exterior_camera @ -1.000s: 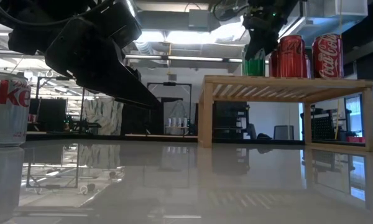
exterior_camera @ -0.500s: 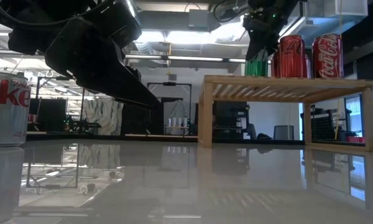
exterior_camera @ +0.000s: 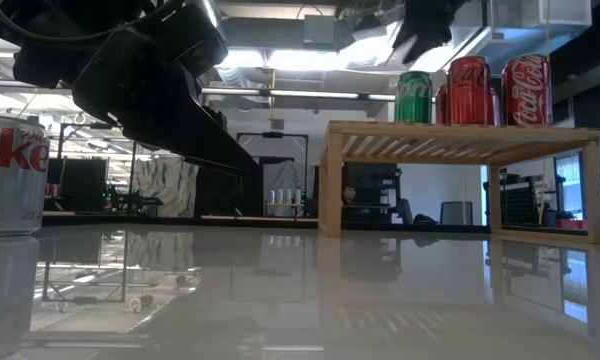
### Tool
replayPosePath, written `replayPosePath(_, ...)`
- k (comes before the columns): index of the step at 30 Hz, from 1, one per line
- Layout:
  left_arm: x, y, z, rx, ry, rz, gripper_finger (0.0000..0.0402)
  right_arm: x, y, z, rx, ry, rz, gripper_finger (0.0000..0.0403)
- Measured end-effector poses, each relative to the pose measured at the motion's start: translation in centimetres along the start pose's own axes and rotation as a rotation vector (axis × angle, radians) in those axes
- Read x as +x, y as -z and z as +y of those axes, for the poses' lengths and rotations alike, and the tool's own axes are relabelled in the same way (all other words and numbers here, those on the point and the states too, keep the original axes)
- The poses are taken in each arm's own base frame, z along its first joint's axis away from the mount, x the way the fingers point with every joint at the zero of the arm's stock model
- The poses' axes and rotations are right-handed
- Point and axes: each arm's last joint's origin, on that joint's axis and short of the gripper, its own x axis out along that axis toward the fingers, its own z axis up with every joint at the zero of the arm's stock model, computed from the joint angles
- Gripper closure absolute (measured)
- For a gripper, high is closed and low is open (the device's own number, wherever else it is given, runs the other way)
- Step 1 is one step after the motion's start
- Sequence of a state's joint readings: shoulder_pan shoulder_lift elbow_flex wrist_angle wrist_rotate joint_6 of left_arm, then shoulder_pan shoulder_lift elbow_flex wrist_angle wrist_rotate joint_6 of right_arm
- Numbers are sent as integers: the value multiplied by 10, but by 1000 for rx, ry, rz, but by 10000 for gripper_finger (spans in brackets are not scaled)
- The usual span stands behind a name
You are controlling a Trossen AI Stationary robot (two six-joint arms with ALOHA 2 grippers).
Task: Place canned beverage on shelf
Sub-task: Put the green soda can on the shelf aligned with the other green soda can
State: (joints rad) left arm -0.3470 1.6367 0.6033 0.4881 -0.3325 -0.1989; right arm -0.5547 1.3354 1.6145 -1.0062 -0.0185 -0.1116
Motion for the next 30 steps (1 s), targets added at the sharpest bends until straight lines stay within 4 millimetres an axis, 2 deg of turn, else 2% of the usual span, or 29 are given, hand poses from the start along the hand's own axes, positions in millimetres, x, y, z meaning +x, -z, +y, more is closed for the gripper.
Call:
replayPosePath(6,0,0,0,0,1,0,67,-26,-17,25,-36,-76,-91,18)
replayPosePath(11,0,0,0,0,0,0,67,-33,-18,52,-61,-166,-94,18)
replayPosePath(23,0,-4,-1,-12,7,-34,67,-45,1,115,-137,-304,17,18)
replayPosePath(30,0,-4,-1,-15,9,-42,67,-40,28,153,-152,-354,128,18)
